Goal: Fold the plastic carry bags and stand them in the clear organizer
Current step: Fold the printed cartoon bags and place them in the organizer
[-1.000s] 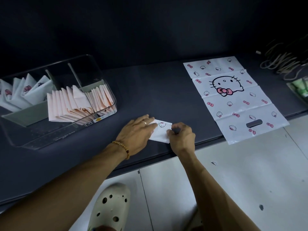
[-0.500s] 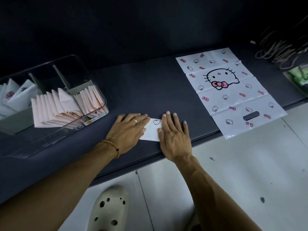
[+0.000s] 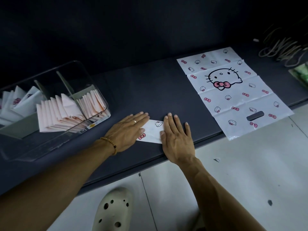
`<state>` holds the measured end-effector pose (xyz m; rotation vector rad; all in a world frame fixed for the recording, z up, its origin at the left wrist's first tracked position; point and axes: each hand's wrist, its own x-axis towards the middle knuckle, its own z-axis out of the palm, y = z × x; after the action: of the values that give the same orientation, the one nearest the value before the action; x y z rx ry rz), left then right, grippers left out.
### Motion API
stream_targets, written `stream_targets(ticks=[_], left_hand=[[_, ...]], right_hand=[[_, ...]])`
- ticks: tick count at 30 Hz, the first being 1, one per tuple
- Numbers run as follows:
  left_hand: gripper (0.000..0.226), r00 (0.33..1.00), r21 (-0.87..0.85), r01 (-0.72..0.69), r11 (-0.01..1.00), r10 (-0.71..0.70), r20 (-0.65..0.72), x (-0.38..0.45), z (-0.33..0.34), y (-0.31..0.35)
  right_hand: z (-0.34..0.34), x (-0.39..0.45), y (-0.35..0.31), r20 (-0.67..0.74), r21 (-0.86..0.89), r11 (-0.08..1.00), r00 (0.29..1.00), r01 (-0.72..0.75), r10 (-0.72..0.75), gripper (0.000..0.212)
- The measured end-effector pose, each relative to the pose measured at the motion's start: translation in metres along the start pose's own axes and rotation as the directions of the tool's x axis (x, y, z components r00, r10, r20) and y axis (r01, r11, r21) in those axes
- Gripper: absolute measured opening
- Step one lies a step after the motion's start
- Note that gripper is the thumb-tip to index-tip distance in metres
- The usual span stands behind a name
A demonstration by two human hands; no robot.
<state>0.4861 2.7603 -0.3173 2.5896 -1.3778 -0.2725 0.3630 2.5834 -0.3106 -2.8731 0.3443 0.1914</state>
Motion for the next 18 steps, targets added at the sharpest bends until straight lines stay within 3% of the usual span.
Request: stream_targets(ticks=[3,6,9,13,16,18], left_hand=[[0.052,0.999,-0.021,0.047,0.999,-0.047,0.008,-0.012,-0.006,-0.012],[0.048,0.99,-0.077,0.116,0.99,-0.122,-0.07,-0.012,-0.013,0.0],[0.043,0.974,0.001,0.191,0.981,-0.19,-0.121,0.006,-0.019,0.026],[0.033,0.945,0.001,0.325,0.946,-0.324,0.048,0.033,-0.027,0.039],[0.032,0.925,-0.006,0.342,0.94,-0.336,0.177,0.037,-0.032,0.039],[0.028,0.931,-0.06,0.329,0.942,-0.313,0.188,0.033,-0.038,0.04]], right_hand=[[0.001,0.001,0.0,-0.005,-0.01,1.0,1.0,0.003,-0.003,0.057],[0.004,0.001,0.0,-0.017,-0.028,1.0,1.0,0.002,-0.003,0.058],[0.006,0.001,0.0,-0.035,-0.034,0.999,0.999,0.013,-0.014,0.06],[0.007,0.0,0.001,-0.073,-0.025,1.0,0.997,0.005,-0.007,0.06],[0.006,0.001,0.001,-0.073,0.033,0.999,0.997,-0.017,0.019,0.062],[0.002,0.002,-0.001,-0.082,0.163,0.986,0.995,-0.041,0.055,0.064]])
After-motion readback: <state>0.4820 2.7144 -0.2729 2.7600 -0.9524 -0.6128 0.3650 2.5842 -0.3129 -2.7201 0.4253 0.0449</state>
